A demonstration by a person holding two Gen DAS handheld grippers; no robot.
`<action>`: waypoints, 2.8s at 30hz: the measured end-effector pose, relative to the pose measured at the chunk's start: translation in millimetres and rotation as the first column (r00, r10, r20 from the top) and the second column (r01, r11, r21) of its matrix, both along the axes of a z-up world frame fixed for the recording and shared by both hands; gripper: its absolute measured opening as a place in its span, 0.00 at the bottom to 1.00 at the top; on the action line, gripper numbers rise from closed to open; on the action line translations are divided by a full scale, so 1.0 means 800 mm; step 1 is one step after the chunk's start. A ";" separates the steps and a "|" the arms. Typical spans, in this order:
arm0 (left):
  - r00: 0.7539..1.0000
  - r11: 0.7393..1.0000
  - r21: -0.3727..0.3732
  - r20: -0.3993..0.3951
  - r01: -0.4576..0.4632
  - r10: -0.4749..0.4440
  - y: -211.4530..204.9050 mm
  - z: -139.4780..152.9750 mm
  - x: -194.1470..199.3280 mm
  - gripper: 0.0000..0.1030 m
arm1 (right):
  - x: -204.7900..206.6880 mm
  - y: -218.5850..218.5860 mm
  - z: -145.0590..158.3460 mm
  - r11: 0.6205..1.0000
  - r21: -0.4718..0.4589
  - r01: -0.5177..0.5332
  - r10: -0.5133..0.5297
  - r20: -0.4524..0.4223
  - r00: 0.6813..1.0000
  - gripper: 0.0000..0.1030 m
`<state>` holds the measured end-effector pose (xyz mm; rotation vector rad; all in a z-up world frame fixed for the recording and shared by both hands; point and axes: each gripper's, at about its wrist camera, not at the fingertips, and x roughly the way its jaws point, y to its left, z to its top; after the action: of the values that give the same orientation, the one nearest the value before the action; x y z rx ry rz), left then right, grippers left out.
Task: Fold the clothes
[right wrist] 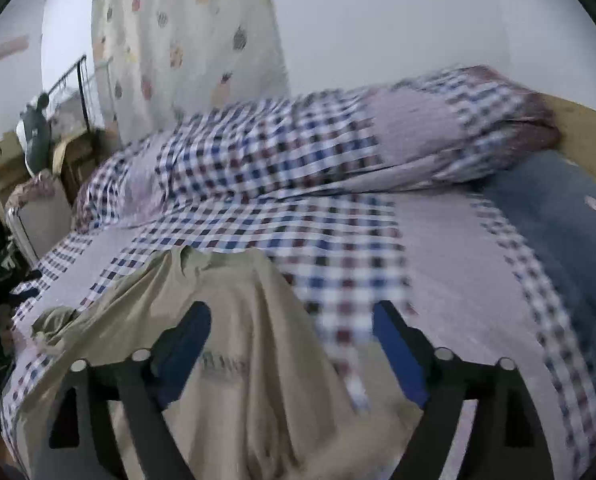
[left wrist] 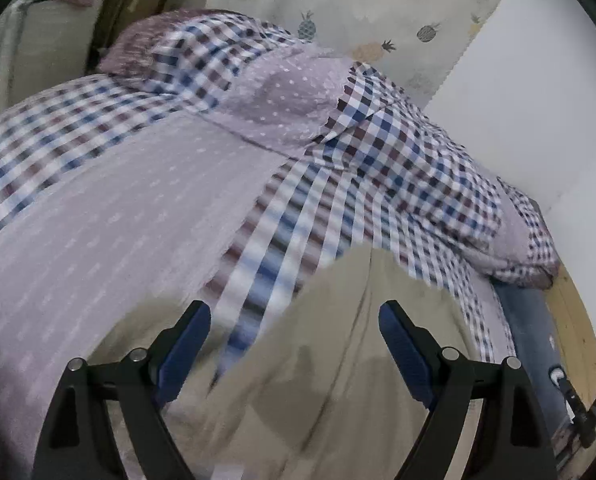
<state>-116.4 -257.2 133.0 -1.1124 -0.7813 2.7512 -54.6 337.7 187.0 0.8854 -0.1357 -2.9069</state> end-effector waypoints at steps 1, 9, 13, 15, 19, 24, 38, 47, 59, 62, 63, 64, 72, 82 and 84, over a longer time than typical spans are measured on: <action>1.000 1.000 -0.002 -0.008 0.003 -0.003 0.004 0.004 0.026 0.86 | 0.031 0.010 -0.004 1.000 0.002 0.028 -0.028 -0.005 1.000 0.87; 0.984 0.979 -0.121 -0.053 0.166 -0.173 0.108 0.034 0.204 0.86 | 0.143 0.102 -0.078 0.954 -0.162 0.252 -0.242 0.078 0.967 0.87; 0.940 0.919 -0.233 -0.050 0.317 -0.337 0.200 0.014 0.240 0.87 | 0.137 0.114 -0.100 0.947 -0.158 0.279 -0.266 0.095 0.959 0.87; 0.908 0.879 -0.274 -0.047 0.390 -0.417 0.250 -0.003 0.244 0.87 | 0.131 0.113 -0.116 0.946 -0.184 0.268 -0.249 0.118 0.961 0.87; 0.874 0.855 -0.268 -0.082 0.444 -0.480 0.323 -0.036 0.233 0.87 | 0.127 0.118 -0.138 0.914 -0.302 0.271 -0.231 0.162 0.959 0.87; 0.872 0.880 -0.105 -0.120 0.464 -0.474 0.343 -0.071 0.197 0.87 | 0.125 0.134 -0.158 0.879 -0.383 0.284 -0.236 0.169 0.957 0.87; 0.897 0.901 -0.088 -0.089 0.426 -0.433 0.315 -0.089 0.158 0.87 | -0.030 0.142 -0.159 0.958 -0.133 0.255 -0.214 0.265 0.940 0.87; 0.938 0.936 0.049 -0.004 0.347 -0.348 0.286 -0.119 0.129 0.87 | -0.132 0.134 -0.203 0.983 0.039 0.182 -0.182 0.397 0.899 0.74; 0.938 0.938 -0.008 0.006 0.347 -0.347 0.288 -0.130 0.127 0.87 | -0.085 0.205 -0.079 0.905 0.190 0.382 -0.409 0.132 0.903 0.02; 0.937 0.937 -0.015 0.005 0.348 -0.348 0.288 -0.131 0.126 0.87 | -0.043 0.268 -0.017 0.821 0.180 0.542 -0.554 0.019 0.832 0.02; 0.937 0.937 -0.017 0.005 0.349 -0.348 0.289 -0.132 0.126 0.87 | -0.030 0.288 -0.002 0.792 0.174 0.586 -0.595 0.001 0.804 0.02; 0.937 0.937 -0.020 0.004 0.349 -0.349 0.289 -0.132 0.125 0.87 | -0.015 0.308 0.013 0.763 0.170 0.624 -0.631 -0.017 0.776 0.02; 0.937 0.935 -0.049 0.000 0.350 -0.350 0.293 -0.136 0.123 0.87 | 0.075 0.399 0.034 0.628 0.153 0.763 -0.770 -0.024 0.638 0.02; 0.936 0.935 -0.061 0.004 0.350 -0.351 0.295 -0.138 0.120 0.87 | 0.092 0.393 -0.097 0.584 0.412 0.699 -0.811 0.252 0.528 0.48; 0.936 0.935 -0.059 0.003 0.351 -0.351 0.294 -0.137 0.119 0.87 | 0.082 0.367 -0.088 0.603 0.427 0.673 -0.789 0.198 0.581 0.52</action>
<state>-21.2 -21.9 23.6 -1.1252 -0.4482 2.4881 11.2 631.1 116.7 1.8416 -0.0954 -3.5301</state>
